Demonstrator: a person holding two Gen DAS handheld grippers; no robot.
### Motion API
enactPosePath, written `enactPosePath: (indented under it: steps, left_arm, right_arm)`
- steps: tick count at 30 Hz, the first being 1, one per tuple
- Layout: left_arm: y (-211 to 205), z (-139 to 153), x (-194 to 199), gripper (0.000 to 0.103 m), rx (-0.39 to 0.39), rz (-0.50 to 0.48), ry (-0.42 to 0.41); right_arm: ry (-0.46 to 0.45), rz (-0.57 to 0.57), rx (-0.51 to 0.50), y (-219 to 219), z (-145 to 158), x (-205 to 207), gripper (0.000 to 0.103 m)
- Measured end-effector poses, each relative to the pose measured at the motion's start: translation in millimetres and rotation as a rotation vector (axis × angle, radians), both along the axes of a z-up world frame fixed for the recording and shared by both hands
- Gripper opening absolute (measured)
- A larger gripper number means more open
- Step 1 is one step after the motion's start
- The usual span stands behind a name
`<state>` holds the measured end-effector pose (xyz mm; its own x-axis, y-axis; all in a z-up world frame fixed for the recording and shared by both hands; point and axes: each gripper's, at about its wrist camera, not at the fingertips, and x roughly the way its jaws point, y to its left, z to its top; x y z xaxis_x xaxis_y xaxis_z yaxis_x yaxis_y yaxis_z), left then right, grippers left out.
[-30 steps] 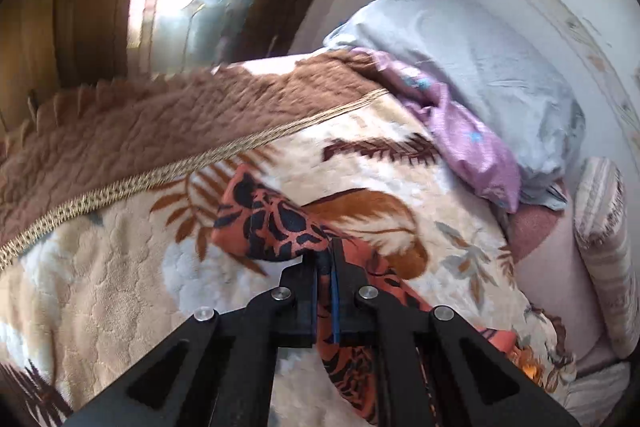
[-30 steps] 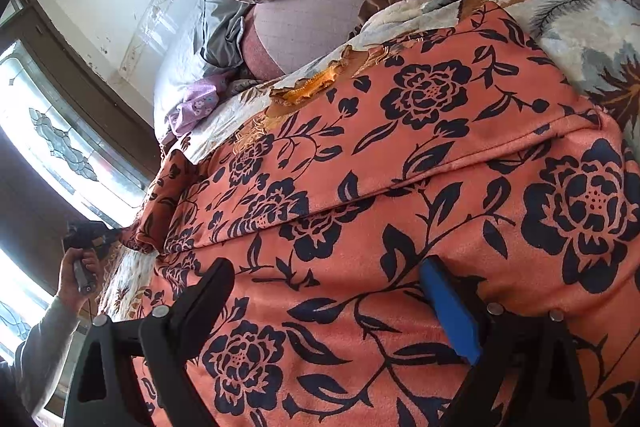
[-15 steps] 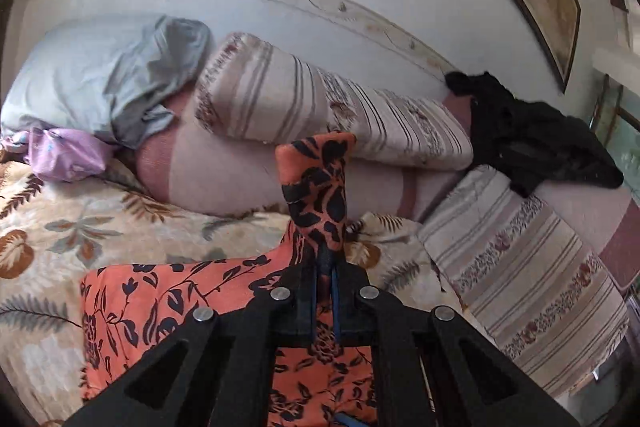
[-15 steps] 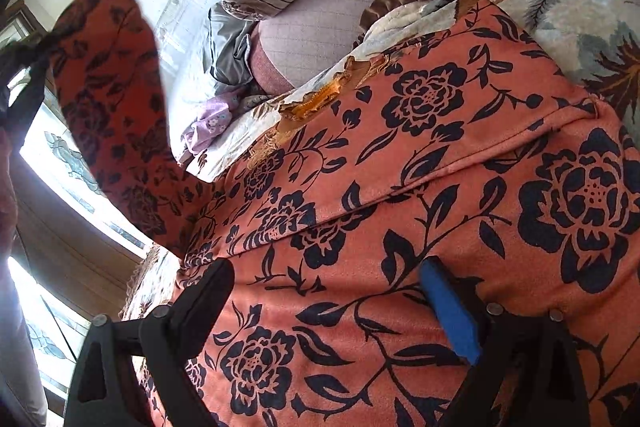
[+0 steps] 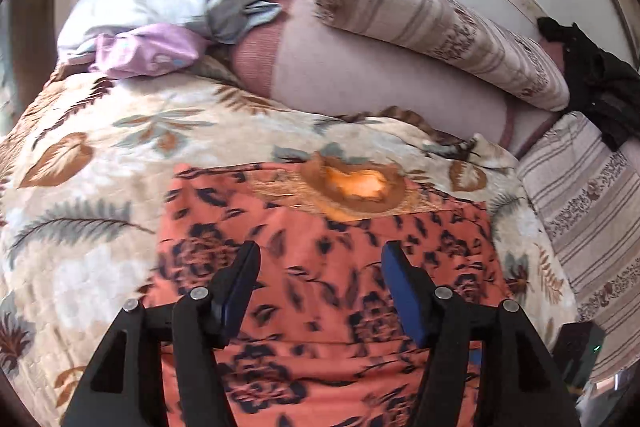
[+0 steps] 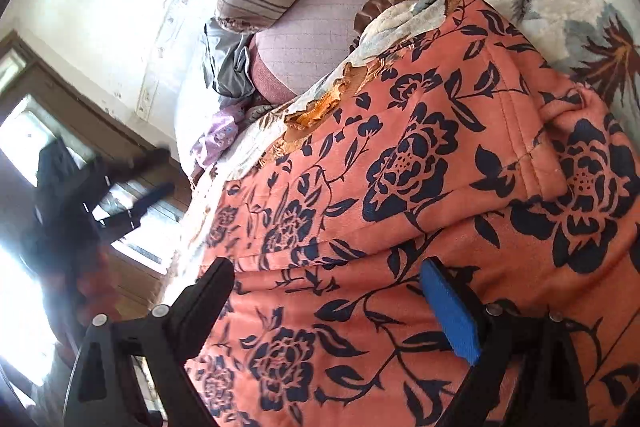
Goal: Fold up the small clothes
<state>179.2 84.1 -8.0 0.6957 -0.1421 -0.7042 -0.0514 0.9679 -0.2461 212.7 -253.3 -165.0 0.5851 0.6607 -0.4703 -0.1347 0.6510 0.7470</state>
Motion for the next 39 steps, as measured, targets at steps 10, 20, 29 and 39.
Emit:
enactPosePath:
  steps: [10,20,29,39]
  left_arm:
    - [117.1,-81.8,-51.2,0.065,-0.191,0.227,0.055]
    - [127.5,-71.5,-52.3,0.065,-0.262,0.258,-0.008]
    - [125.5,-64.0,-54.0,0.065,-0.238,0.256,-0.045]
    - [118.2,-61.9,-52.5,0.065,-0.2,0.238,-0.054]
  right_arm:
    - [0.101,-0.201,-0.097,-64.7,44.2,34.3,0.095]
    - [0.313,-0.026,-0.641,-36.2,13.1,121.0,0.026]
    - [0.108,-0.059,-0.841,-21.1,95.0,106.6,0.006]
    - [0.301,-0.099,-0.513,-63.4,48.2,122.0,0.065]
